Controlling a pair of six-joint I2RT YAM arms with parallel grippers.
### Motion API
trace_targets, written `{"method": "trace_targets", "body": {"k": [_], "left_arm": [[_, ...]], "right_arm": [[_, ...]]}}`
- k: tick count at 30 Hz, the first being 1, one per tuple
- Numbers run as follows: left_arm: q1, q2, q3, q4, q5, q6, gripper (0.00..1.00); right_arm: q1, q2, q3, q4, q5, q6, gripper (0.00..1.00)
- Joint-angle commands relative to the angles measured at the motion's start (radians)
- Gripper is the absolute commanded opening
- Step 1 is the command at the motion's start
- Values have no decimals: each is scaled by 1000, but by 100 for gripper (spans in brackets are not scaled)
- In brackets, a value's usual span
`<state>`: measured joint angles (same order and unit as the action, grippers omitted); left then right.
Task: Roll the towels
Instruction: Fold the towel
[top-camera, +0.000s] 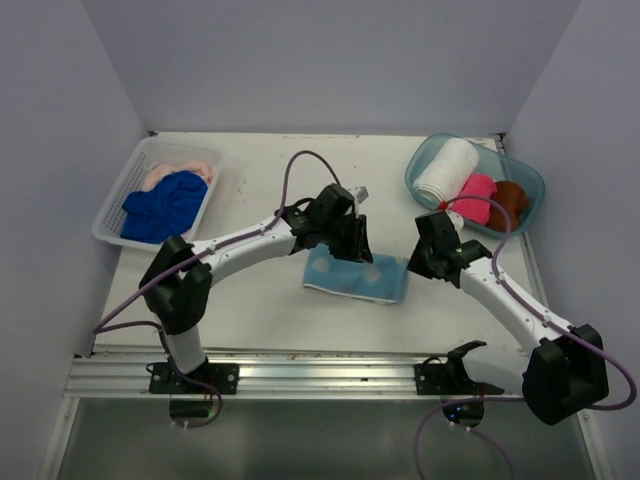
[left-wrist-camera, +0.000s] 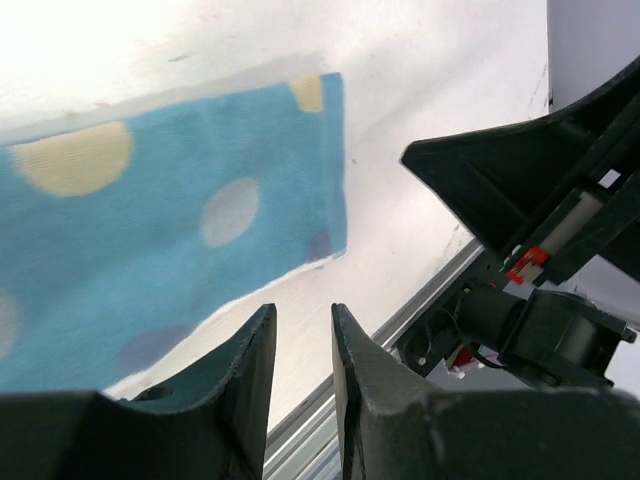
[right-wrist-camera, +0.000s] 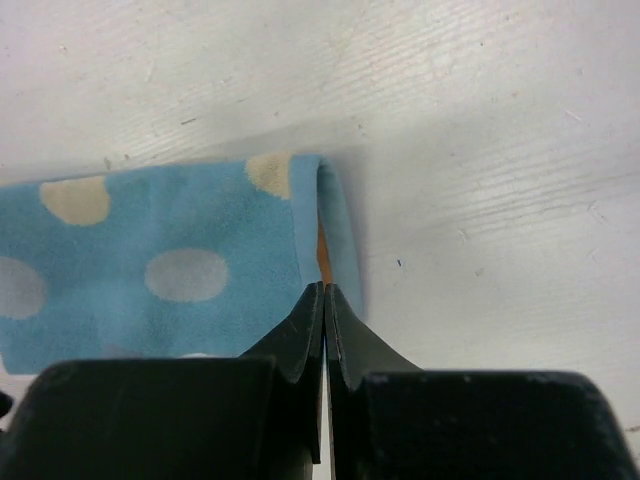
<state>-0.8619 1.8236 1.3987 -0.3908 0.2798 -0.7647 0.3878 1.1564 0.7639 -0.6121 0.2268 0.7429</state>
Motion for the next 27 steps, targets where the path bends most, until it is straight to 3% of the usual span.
{"method": "trace_targets", "body": {"k": [1,8,15,23,27], "left_arm": [[69,-107,-96,35,-11,25,31],[152,-87,-257,69,-31,57,23],[159,14,-308,87,-59,74,21],[162,-107,-328,15,-140,99,20],[162,-158,-316,24,-152,97,22]], "right_arm": [[3,12,60,-20,7,-28,0],[48,166,84,73,-81,-34,0],[49,284,-27,117,-76,-28,0],[52,68,-28,32,-67,-27,0],[52,92,35,40,-93,-34,0]]}}
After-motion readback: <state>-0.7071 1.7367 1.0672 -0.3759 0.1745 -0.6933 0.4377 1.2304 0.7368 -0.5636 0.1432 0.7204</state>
